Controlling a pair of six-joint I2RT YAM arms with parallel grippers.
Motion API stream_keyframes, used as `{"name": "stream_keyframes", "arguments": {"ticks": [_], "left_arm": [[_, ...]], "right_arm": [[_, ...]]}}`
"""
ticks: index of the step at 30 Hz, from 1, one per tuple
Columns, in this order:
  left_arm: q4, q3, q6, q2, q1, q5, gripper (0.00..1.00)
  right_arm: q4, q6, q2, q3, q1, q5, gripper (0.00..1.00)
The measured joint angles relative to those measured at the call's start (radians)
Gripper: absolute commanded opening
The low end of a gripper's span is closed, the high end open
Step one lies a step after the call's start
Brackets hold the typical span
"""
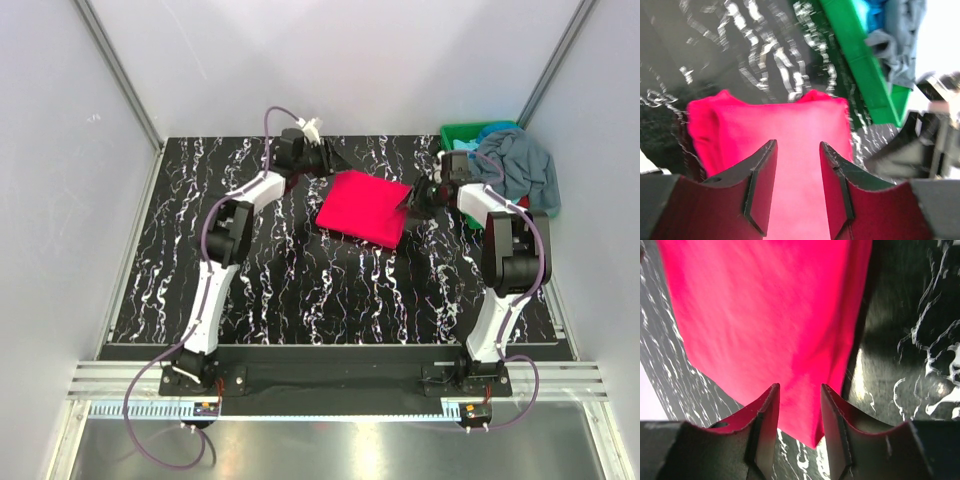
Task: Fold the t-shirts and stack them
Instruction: Fold the tshirt
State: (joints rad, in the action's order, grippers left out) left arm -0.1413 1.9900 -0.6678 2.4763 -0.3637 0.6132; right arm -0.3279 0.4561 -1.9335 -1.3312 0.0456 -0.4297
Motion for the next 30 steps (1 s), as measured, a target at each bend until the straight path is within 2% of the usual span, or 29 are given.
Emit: {"name": "stream_keyframes", "arguments": {"ticks": [4,5,8,9,11,20,21,22,23,25,26,30], "left_arm": [[-0.025,0.053,-0.061,0.134,0.01,0.005,0.45],[-0.026,0.066,-0.069,0.156,0.011,0.005,0.45],[-0.04,0.127,-0.101,0.205,0.015,0.013,0.46],[-0.04,0.14,-0.102,0.208,0.016,0.01,0.47],[-0.042,0.155,-0.107,0.208,0.016,0.004,0.48],[-0.046,0.154,-0.111,0.206,0.017,-0.021,0.52],[-0.051,0.145,-0.112,0.202,0.017,-0.018,0.53],[-0.052,0.13,-0.113,0.195,0.019,-0.014,0.55],[-0.049,0.115,-0.109,0.185,0.02,-0.01,0.57],[-0.031,0.085,-0.09,0.156,0.027,0.01,0.66],[-0.013,0.074,-0.068,0.136,0.032,0.022,0.65],[0.118,0.061,0.09,0.012,0.069,0.043,0.65]], "right_arm": [[0.049,-0.005,0.0,0.087,0.0,-0.037,0.44],[0.054,-0.005,-0.002,0.106,0.0,-0.042,0.41],[0.083,-0.008,-0.019,0.142,0.0,-0.047,0.23],[0.094,-0.007,-0.025,0.15,0.0,-0.047,0.09],[0.111,-0.007,-0.029,0.166,0.0,-0.043,0.0],[0.205,-0.005,0.004,0.229,0.0,-0.006,0.0],[0.206,-0.006,0.014,0.235,0.0,-0.004,0.03],[0.205,-0.006,0.023,0.24,0.0,-0.004,0.19],[0.204,-0.002,0.034,0.241,0.0,-0.004,0.28],[0.197,0.0,0.06,0.243,0.0,-0.004,0.39],[0.192,-0.001,0.076,0.243,0.0,-0.005,0.45],[0.153,0.008,0.179,0.243,0.0,-0.006,0.53]]}}
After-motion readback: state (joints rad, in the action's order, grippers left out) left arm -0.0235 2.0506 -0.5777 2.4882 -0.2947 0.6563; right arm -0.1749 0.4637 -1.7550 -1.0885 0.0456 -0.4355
